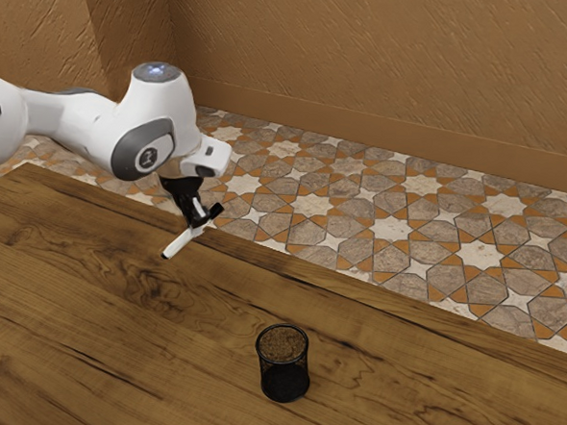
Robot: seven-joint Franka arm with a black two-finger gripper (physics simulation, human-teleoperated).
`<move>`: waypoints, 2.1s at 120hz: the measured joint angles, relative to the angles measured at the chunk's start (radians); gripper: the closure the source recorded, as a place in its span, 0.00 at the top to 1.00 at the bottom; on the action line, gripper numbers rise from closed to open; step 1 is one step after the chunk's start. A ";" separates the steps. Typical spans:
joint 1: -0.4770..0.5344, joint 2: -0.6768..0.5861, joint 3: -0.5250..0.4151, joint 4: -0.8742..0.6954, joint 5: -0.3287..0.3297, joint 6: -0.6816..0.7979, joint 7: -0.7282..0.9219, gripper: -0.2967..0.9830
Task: Put the marker into the pen holder.
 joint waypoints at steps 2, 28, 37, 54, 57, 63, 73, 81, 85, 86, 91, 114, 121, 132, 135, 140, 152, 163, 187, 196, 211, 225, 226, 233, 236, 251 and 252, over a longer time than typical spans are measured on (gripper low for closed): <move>-0.005 0.002 -0.007 0.000 0.000 0.019 -0.002 0.15; -0.046 0.020 -0.074 -0.066 0.002 0.352 -0.022 0.15; -0.054 0.017 -0.094 -0.080 -0.002 0.452 -0.029 0.15; -0.095 -0.036 -0.118 -0.156 -0.016 0.581 -0.058 0.15; -0.097 -0.055 -0.125 -0.173 -0.019 0.596 -0.066 0.15; -0.095 -0.101 -0.150 -0.208 -0.023 0.621 -0.085 0.15; -0.099 -0.181 -0.190 -0.284 -0.027 0.649 -0.130 0.15; -0.111 -0.236 -0.214 -0.347 -0.030 0.661 -0.175 0.15; -0.117 -0.260 -0.223 -0.376 -0.031 0.664 -0.201 0.15; -0.119 -0.264 -0.225 -0.383 -0.031 0.665 -0.207 0.15; -0.121 -0.291 -0.235 -0.412 -0.032 0.668 -0.239 0.15; -0.122 -0.328 -0.303 -0.462 -0.034 0.672 -0.377 0.15; -0.122 -0.331 -0.319 -0.475 -0.034 0.672 -0.418 0.15; -0.122 -0.335 -0.333 -0.489 -0.034 0.672 -0.478 0.15; -0.121 -0.338 -0.336 -0.491 -0.034 0.672 -0.492 0.15; -0.121 -0.340 -0.339 -0.495 -0.033 0.672 -0.516 0.15; -0.115 -0.329 -0.342 -0.498 -0.025 0.672 -0.566 0.15; -0.101 -0.299 -0.341 -0.498 -0.015 0.673 -0.605 0.15; -0.096 -0.276 -0.341 -0.498 0.002 0.673 -0.672 0.15; -0.096 -0.266 -0.341 -0.498 0.005 0.673 -0.692 0.15; -0.096 -0.259 -0.341 -0.493 0.048 0.666 -0.721 0.30; -0.096 -0.261 -0.341 -0.491 0.079 0.658 -0.744 0.49; -0.096 -0.261 -0.341 -0.491 0.081 0.657 -0.746 0.50; -0.097 -0.271 -0.339 -0.488 0.090 0.647 -0.755 0.56; -0.103 -0.285 -0.324 -0.475 0.093 0.629 -0.759 0.59; -0.092 -0.277 -0.171 -0.173 0.048 0.416 -0.772 0.67; -0.092 -0.270 -0.166 -0.132 0.039 0.387 -0.771 0.67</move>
